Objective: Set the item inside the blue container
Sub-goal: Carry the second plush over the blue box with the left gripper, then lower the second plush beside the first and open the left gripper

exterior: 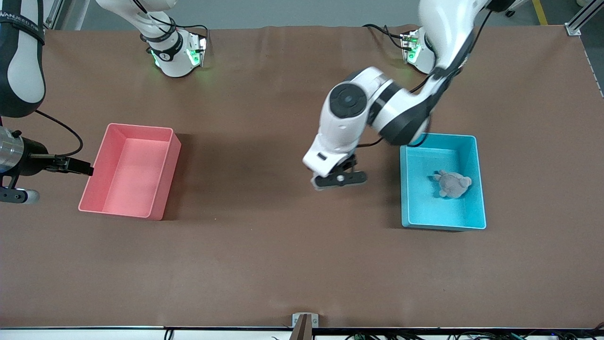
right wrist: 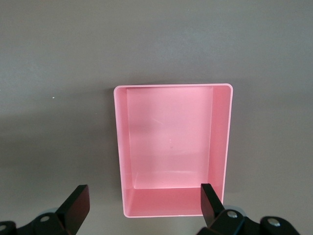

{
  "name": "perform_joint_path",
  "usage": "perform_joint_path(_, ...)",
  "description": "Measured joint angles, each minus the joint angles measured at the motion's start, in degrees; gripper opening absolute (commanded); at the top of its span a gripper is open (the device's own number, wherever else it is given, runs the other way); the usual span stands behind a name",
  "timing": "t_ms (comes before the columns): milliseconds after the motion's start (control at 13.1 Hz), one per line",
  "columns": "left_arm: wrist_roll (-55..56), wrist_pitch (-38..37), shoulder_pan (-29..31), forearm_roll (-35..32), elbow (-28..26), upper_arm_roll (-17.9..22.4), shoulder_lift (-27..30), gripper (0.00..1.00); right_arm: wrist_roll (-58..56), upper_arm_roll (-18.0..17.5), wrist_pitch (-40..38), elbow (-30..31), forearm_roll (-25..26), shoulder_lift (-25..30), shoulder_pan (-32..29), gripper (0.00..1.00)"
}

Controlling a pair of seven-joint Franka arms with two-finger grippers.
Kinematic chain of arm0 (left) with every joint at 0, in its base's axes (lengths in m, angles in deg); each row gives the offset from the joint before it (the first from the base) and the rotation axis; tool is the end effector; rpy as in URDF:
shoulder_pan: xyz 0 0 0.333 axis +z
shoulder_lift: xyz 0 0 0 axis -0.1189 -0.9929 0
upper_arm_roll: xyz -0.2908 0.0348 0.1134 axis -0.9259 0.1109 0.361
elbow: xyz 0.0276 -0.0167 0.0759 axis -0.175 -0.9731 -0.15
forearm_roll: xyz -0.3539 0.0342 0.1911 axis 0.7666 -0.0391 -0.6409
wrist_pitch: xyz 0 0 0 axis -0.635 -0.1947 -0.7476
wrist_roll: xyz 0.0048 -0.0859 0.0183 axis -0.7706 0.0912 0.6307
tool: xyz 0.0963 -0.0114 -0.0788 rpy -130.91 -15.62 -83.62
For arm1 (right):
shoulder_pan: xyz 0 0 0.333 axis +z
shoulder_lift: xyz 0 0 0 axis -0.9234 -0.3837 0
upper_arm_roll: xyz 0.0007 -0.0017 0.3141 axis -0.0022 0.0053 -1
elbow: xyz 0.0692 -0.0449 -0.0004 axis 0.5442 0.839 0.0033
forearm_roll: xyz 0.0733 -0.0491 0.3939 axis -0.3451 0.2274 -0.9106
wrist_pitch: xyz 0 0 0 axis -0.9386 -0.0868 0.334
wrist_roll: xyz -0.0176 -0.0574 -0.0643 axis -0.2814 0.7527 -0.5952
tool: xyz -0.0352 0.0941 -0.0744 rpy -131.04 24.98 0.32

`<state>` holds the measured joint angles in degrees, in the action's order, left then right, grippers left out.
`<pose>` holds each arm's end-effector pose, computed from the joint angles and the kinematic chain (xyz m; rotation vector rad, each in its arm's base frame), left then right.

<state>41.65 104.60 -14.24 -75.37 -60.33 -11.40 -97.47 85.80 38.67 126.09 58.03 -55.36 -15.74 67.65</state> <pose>0.5679 -0.4269 0.4173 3.1163 0.1170 0.0225 0.6376 -0.0371 0.5013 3.1263 -0.1890 -0.2188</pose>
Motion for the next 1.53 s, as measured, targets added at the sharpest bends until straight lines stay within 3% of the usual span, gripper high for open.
perform_joint_path(229,-12.0,-11.0,7.8,1.2,-0.8,0.1,5.8,0.09,0.0,0.0,-0.1,0.0,0.0,-0.1,-0.3,1.00)
perform_joint_path(612,-21.1,-11.6,16.6,1.3,-7.3,0.0,6.8,0.06,0.0,-0.2,-0.2,0.0,0.0,0.2,-0.3,1.00)
perform_joint_path(1147,-31.6,5.2,24.9,1.3,-25.3,0.0,10.5,0.07,0.0,-0.4,-6.0,0.1,0.0,9.4,-0.3,1.00)
perform_joint_path(1530,-34.2,14.5,28.4,1.1,-34.3,0.1,10.6,0.07,-0.6,-0.1,-8.9,0.1,0.0,10.9,-0.4,1.00)
